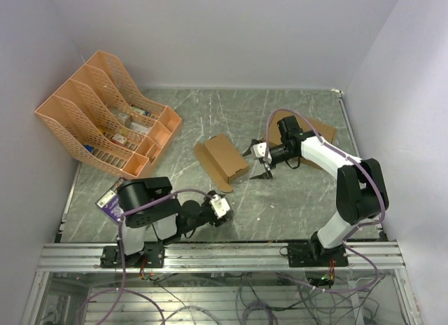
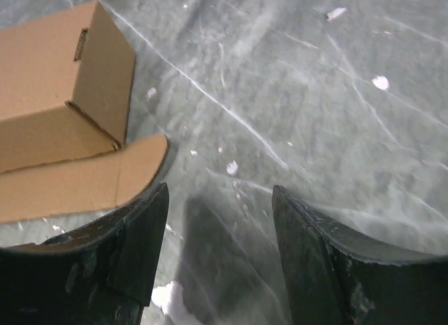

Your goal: Fold the paper box

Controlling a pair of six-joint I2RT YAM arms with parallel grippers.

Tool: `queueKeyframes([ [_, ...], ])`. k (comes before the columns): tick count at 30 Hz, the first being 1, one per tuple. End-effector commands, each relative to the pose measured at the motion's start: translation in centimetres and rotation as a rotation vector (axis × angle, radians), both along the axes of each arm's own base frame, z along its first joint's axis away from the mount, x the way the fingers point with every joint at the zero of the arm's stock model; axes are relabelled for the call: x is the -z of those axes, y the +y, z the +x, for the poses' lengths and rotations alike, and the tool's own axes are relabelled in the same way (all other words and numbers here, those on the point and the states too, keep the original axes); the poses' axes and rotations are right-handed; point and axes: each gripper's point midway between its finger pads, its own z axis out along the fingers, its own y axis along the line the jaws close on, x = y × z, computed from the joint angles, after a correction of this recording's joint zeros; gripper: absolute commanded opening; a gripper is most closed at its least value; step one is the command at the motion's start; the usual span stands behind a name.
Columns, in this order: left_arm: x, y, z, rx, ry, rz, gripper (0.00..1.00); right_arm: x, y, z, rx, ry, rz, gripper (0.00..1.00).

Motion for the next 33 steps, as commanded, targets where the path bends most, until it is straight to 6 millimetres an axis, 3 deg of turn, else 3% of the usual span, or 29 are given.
queueKeyframes([
  [1,-4.2,0.2,3.7,-0.157,-0.192,-0.106,0.71,0.8,0.3,1.2,0.002,-0.069,-0.014,0.85],
  [5,-3.7,0.5,4.6,-0.17,-0.174,-0.095,0.69,1.0,0.3,1.4,0.015,-0.06,-0.008,0.84],
  [11,-2.6,1.6,5.8,-0.173,-0.134,-0.034,0.62,2.8,1.0,2.1,0.053,-0.049,-0.044,0.83],
  [17,-2.0,0.7,6.0,-0.111,-0.125,0.011,0.6,4.0,2.3,1.8,0.026,-0.061,-0.078,0.8],
  [28,-1.7,-0.2,6.1,-0.083,-0.146,0.003,0.6,5.8,1.6,1.1,0.021,-0.104,-0.114,0.68],
  [33,-1.0,-0.3,6.3,-0.081,-0.141,0.025,0.53,6.3,1.4,0.9,0.015,-0.107,-0.126,0.65],
])
